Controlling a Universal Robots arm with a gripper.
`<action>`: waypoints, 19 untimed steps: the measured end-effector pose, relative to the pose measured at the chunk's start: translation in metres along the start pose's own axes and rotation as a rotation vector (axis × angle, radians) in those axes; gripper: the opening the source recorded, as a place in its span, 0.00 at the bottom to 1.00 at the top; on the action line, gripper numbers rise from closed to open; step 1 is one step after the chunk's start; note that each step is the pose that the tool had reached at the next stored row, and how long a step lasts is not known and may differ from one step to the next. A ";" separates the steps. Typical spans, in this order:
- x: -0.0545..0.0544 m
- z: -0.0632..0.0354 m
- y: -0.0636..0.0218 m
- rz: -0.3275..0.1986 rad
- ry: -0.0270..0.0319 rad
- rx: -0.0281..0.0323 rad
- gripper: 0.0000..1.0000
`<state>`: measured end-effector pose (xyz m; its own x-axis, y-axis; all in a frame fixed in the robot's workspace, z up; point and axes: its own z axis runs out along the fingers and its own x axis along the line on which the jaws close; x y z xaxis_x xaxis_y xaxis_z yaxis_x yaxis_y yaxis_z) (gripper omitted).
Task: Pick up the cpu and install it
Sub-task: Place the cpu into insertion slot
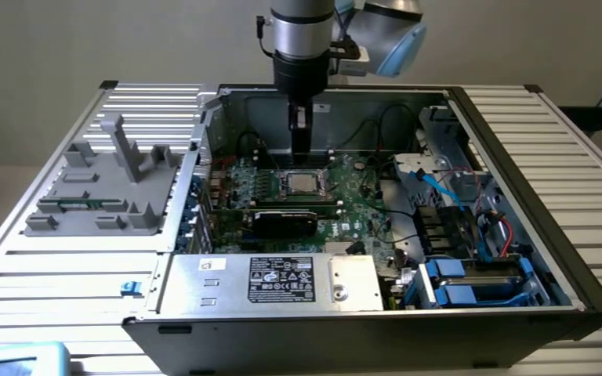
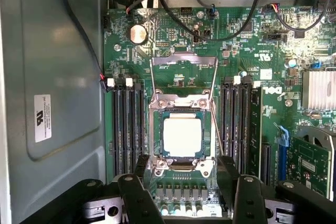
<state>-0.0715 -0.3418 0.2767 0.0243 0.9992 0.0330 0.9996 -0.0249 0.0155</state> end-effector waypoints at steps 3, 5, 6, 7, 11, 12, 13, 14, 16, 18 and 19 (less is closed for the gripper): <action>-0.002 -0.0060 0.0030 0.000 -0.0001 0.0084 0.63; -0.003 -0.0100 0.0059 0.001 -0.0003 0.0165 0.63; -0.004 -0.0117 0.0075 0.001 -0.0002 0.0206 0.63; -0.004 -0.0132 0.0092 0.001 -0.0004 0.0249 0.63; -0.004 -0.0141 0.0135 0.001 -0.0004 0.0328 0.63; -0.004 -0.0141 0.0135 0.001 -0.0004 0.0329 0.63; -0.004 -0.0141 0.0135 0.001 -0.0005 0.0330 0.63; -0.004 -0.0141 0.0136 0.001 -0.0005 0.0330 0.63; -0.004 -0.0141 0.0136 0.001 -0.0006 0.0330 0.63; -0.004 -0.0141 0.0136 0.001 -0.0005 0.0330 0.63; -0.004 -0.0141 0.0136 0.001 -0.0005 0.0329 0.63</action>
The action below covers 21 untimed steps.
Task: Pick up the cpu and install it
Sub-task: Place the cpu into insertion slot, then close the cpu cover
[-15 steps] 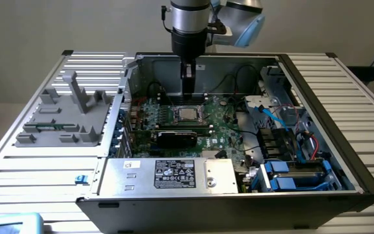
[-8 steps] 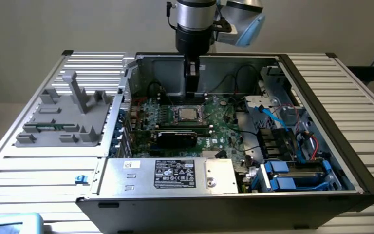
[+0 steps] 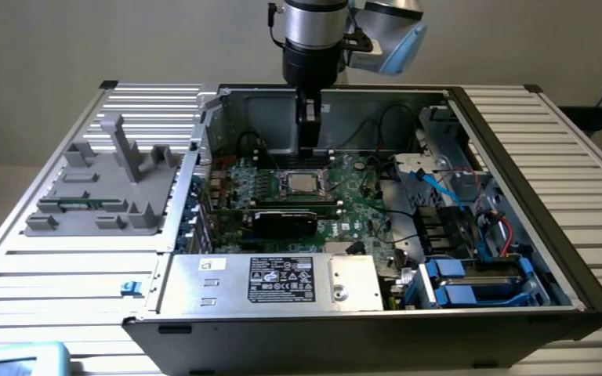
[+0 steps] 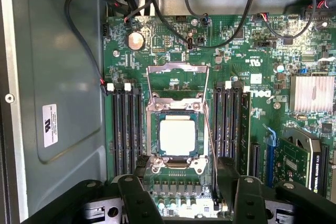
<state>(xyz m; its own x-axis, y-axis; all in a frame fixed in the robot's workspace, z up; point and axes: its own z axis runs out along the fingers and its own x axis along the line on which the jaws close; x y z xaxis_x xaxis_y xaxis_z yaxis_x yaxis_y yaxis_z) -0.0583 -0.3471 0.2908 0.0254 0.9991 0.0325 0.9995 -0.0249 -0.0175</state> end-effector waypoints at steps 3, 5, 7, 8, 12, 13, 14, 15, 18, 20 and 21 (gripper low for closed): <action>0.000 0.0000 0.0000 0.000 -0.0001 0.0000 0.63; 0.000 0.0000 0.0000 0.000 0.0000 0.0000 0.63; 0.000 0.0000 0.0000 0.000 0.0000 0.0000 0.61; 0.000 0.0000 0.0000 0.000 0.0000 0.0000 0.55; 0.000 0.0000 0.0000 0.000 0.0000 0.0000 0.42; 0.000 0.0000 0.0000 0.000 0.0000 0.0000 0.36; 0.000 0.0000 0.0000 0.000 0.0000 0.0000 0.30; 0.000 0.0000 0.0000 0.000 0.0000 0.0000 0.24; 0.000 0.0000 0.0000 0.000 0.0000 0.0000 0.13; 0.000 0.0000 0.0000 0.000 0.0000 0.0000 0.11; 0.000 0.0000 0.0000 0.000 0.0000 0.0000 0.11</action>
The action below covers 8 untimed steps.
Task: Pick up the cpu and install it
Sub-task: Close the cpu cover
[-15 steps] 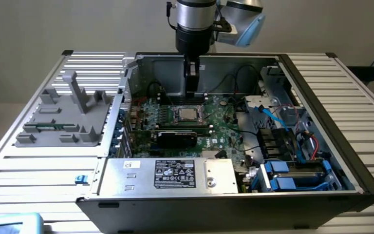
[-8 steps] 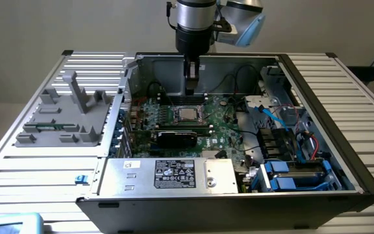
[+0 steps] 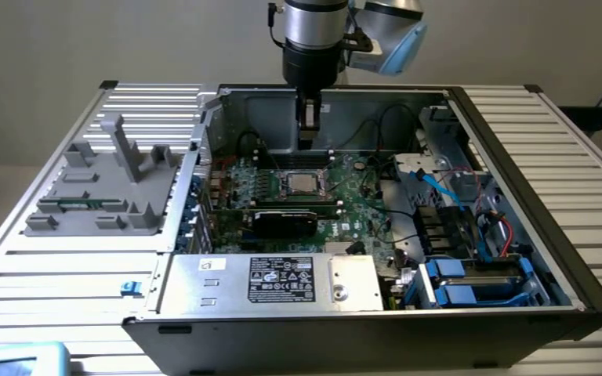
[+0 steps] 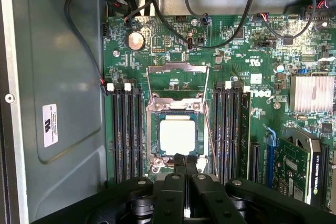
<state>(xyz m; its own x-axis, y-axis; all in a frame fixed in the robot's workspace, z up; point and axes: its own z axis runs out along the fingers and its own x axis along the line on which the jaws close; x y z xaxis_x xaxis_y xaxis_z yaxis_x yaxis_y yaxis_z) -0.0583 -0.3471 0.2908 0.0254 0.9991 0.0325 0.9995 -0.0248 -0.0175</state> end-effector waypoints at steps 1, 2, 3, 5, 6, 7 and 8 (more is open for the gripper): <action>0.000 0.0000 0.0000 0.000 0.0000 0.0000 0.11; 0.000 0.0000 0.0000 0.000 0.0000 0.0000 0.11; 0.000 0.0000 0.0001 0.000 0.0000 0.0000 0.11; 0.000 -0.0001 0.0043 0.000 0.0000 0.0001 0.11; 0.000 -0.0001 0.0081 0.000 0.0001 0.0000 0.11; 0.000 -0.0002 0.0126 0.000 0.0000 0.0001 0.11; 0.000 -0.0003 0.0175 0.000 0.0000 0.0000 0.11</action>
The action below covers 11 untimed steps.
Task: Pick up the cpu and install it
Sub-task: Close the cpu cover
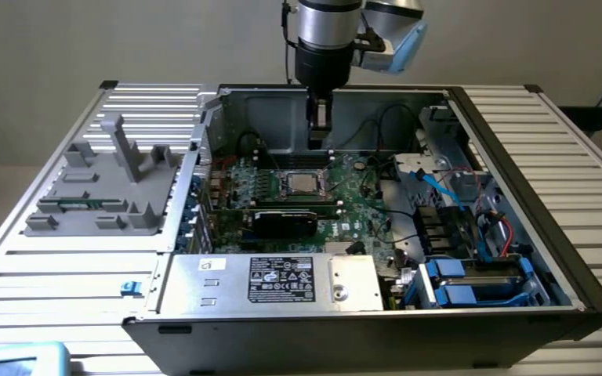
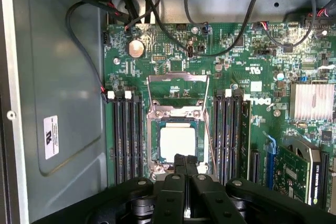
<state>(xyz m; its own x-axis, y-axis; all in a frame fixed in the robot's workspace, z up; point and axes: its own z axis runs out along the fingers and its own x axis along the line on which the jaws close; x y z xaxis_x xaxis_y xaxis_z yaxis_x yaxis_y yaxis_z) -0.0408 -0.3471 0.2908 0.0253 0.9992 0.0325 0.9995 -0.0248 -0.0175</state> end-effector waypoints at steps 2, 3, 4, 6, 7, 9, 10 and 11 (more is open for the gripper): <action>0.000 -0.0002 0.0086 0.000 0.0000 -0.0003 0.11; 0.000 -0.0003 0.0118 0.000 -0.0001 -0.0018 0.11; 0.000 -0.0003 0.0143 0.000 0.0000 -0.0057 0.11; 0.000 0.0001 0.0186 -0.001 0.0006 -0.0193 0.11; 0.001 0.0003 0.0206 -0.001 0.0008 -0.0271 0.11; 0.001 0.0004 0.0241 -0.001 0.0013 -0.0460 0.11; 0.001 0.0005 0.0255 -0.002 0.0016 -0.0552 0.11; 0.001 0.0007 0.0269 -0.002 0.0016 -0.0643 0.11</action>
<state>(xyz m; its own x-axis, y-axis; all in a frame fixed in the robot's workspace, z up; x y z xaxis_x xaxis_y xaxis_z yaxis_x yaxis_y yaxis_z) -0.0139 -0.3470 0.2897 0.0233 0.9991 0.0341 0.9986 -0.0249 0.0468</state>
